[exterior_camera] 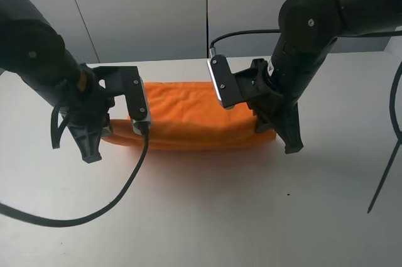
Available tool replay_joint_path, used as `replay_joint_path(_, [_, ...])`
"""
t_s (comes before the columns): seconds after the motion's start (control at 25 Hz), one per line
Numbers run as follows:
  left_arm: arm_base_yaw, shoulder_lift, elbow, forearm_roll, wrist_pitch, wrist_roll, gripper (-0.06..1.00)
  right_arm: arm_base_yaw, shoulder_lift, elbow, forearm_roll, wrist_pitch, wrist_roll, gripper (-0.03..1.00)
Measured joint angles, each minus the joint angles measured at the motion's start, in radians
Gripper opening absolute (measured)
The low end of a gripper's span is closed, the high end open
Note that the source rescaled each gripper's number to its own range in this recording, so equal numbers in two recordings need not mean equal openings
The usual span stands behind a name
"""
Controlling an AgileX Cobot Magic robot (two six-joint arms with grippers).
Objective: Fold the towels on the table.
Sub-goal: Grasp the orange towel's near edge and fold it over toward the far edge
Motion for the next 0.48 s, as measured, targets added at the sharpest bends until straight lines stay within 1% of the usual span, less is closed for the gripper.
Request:
replay_joint_path(0.04, [0.004, 0.000, 0.000, 0.032, -0.012, -0.037, 0.00, -0.009, 0.000, -0.010, -0.005, -0.015, 0.003, 0.00])
replay_joint_path(0.12, [0.026, 0.000, -0.002, 0.060, -0.039, -0.075, 0.00, -0.029, 0.000, -0.029, -0.014, -0.047, 0.007, 0.00])
replay_joint_path(0.28, [0.079, 0.000, -0.004, 0.071, -0.111, -0.108, 0.00, -0.058, 0.000, -0.049, -0.020, -0.103, 0.011, 0.00])
replay_joint_path(0.4, [0.093, 0.005, -0.004, 0.093, -0.136, -0.137, 0.00, -0.065, 0.022, -0.060, -0.046, -0.124, 0.013, 0.00])
replay_joint_path(0.48, [0.093, 0.021, -0.004, 0.149, -0.142, -0.192, 0.00, -0.069, 0.043, -0.064, -0.052, -0.160, 0.017, 0.00])
